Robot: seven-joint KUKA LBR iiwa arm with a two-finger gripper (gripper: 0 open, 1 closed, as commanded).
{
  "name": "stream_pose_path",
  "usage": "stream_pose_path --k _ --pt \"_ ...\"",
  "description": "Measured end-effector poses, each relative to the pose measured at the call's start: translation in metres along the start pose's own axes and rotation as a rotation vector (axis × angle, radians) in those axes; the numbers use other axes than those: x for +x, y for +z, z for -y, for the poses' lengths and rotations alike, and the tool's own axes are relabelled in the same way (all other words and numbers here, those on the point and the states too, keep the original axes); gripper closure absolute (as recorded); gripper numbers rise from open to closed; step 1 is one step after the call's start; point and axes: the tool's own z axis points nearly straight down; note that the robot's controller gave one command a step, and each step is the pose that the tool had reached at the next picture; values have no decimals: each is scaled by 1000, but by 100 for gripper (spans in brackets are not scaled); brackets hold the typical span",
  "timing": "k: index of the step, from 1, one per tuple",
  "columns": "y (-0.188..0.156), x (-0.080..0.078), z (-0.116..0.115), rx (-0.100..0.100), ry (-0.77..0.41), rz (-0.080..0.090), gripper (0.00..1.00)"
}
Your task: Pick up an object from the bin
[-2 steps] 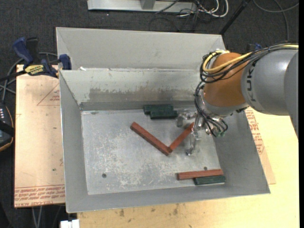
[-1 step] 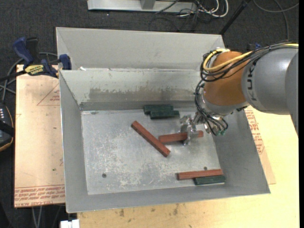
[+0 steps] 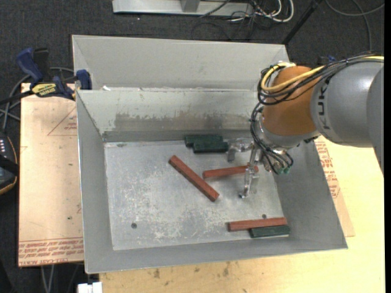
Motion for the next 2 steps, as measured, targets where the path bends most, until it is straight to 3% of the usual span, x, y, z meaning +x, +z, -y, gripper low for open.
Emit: stream_pose_path --k 1,2 --pt "-1 0 0 0 0 1 100" --pt "-138 -1 -3 3 -35 10 100"
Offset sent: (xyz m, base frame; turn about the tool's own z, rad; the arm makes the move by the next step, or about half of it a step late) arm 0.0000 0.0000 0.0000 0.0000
